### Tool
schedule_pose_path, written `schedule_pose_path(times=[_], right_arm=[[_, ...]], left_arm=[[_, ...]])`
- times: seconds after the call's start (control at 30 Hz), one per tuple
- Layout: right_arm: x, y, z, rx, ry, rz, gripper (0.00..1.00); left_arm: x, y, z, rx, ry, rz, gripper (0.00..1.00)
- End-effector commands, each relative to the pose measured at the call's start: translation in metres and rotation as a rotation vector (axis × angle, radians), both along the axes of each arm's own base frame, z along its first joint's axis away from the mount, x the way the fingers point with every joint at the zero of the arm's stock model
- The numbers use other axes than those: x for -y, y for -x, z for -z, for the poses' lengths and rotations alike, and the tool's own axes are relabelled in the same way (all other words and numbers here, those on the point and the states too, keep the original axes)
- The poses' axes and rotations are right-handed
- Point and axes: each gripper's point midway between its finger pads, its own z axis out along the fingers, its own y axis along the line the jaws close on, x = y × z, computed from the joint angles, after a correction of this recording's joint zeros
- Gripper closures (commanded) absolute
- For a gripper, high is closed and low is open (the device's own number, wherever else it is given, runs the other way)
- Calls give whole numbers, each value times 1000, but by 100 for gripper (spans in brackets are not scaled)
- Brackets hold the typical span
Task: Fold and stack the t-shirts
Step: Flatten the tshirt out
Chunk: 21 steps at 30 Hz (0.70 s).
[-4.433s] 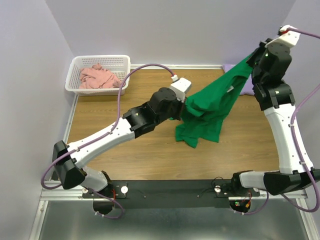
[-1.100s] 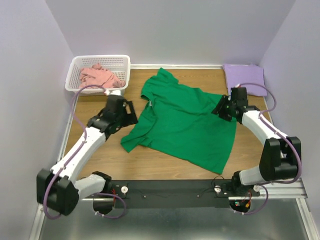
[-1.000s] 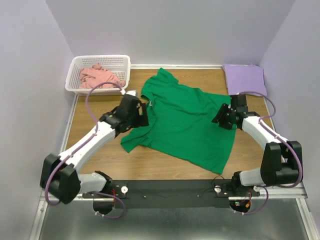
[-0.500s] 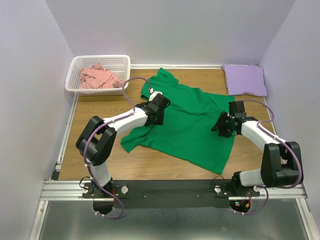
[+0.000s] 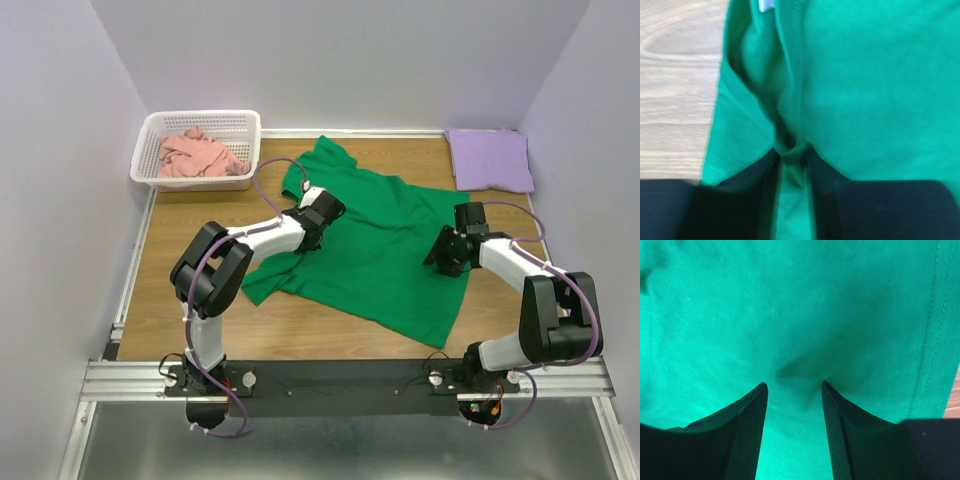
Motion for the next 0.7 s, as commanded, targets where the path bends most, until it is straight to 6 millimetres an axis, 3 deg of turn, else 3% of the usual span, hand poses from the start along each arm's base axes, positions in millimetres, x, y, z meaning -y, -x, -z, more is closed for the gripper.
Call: schedule_pose_path(times=[0.0,0.07,0.13,0.33,0.4,0.53,0.63,0.67], right_arm=[[15,-1,15,-35,80,43,44],[18,-2,16,-36,95,48,44],[25,-3,17,-35,129,63,45],[40,-9,26,-67,185,112,46],[52,-13,28,-77,219,149,47],[79,-26,20,-55,266,233,47],[94,-36,11,-35,294,256,47],[99,-46,2,-11,306,249,46]], left_arm=[[-14,-17,-13,74,-49,-69,76],[-29,-20,-15,75,-50,-109,90],[-51,-26,-26,88,-43,-157,95],[-113,-43,-57,143,-73,-262,96],[-137,-47,-55,134,-103,-298,96],[-160,-49,-54,133,-120,-349,94],[-163,-53,-56,138,-103,-366,92],[-160,-54,-57,137,-87,-358,87]])
